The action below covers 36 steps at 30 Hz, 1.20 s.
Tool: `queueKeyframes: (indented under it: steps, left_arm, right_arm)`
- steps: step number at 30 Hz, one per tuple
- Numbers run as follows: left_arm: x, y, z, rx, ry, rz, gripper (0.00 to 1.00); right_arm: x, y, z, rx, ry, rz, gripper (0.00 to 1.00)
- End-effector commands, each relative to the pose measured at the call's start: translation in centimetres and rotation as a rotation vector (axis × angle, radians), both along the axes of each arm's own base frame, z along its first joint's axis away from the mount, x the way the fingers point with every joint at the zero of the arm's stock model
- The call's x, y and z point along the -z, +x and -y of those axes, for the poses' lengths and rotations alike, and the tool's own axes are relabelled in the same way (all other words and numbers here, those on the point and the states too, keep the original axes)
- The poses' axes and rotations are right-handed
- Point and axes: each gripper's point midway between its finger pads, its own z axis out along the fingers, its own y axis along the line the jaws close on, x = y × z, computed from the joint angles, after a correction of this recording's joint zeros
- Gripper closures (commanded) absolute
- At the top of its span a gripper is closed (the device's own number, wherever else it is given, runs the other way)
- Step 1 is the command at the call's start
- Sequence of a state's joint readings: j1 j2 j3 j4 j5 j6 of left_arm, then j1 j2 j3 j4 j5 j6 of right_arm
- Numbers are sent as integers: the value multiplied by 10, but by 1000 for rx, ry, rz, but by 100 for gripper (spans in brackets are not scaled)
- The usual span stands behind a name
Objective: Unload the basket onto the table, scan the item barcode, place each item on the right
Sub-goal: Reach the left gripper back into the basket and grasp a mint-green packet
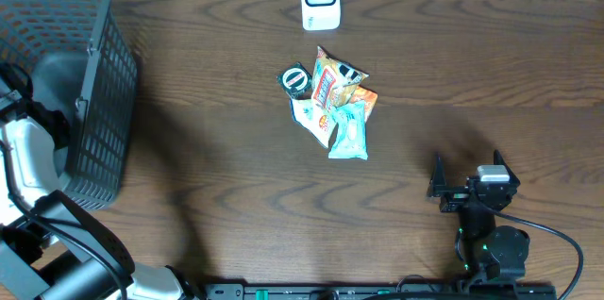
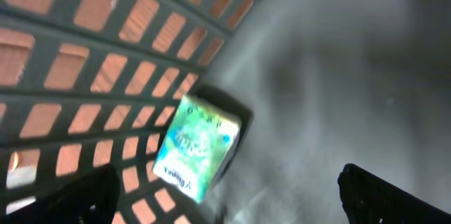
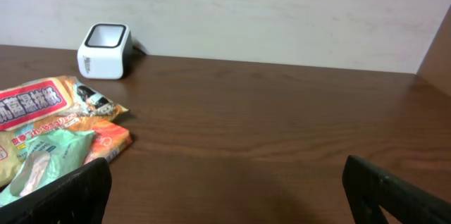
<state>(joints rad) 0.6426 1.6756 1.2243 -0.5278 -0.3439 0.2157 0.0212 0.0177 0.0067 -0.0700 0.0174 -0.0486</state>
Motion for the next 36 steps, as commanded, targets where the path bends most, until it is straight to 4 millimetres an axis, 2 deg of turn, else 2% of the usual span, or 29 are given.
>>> queueKeyframes:
  steps: [1, 2, 4, 7, 10, 13, 15, 18, 23, 29, 36]
  left_arm:
    - [-35, 21, -4, 52, 18, 143, 3]
    - [-45, 32, 1, 136, 8, 189, 2]
    - [-49, 40, 6, 235, 9, 191, 2]
    - [-49, 40, 5, 333, 45, 123, 1]
    - [-44, 34, -3, 313, 36, 112, 2]
    - [-27, 20, -15, 270, 2, 78, 2]
    - [-9, 3, -20, 291, -39, -6, 7]
    - [13, -10, -17, 372, -75, -111, 13]
    - [37, -19, -9, 453, -112, -197, 17]
    - [52, -34, -19, 408, -128, -254, 36]
    - [66, -54, -35, 320, -164, -247, 36]
  right_arm:
    - [0, 0, -2, -11, -8, 0, 1]
    - [0, 0, -2, -11, -8, 1, 1]
    - [0, 0, -2, -11, -8, 0, 1]
    - [0, 0, -2, -11, -8, 1, 1]
    - [0, 0, -2, -11, -8, 1, 1]
    - [0, 0, -2, -11, -8, 0, 1]
    - [0, 0, -2, -11, -8, 0, 1]
    - [0, 0, -2, -11, -8, 0, 1]
    - [0, 0, -2, -11, -8, 0, 1]
    - [0, 0, -2, -11, -8, 1, 1]
    - [0, 0, -2, -11, -8, 0, 1]
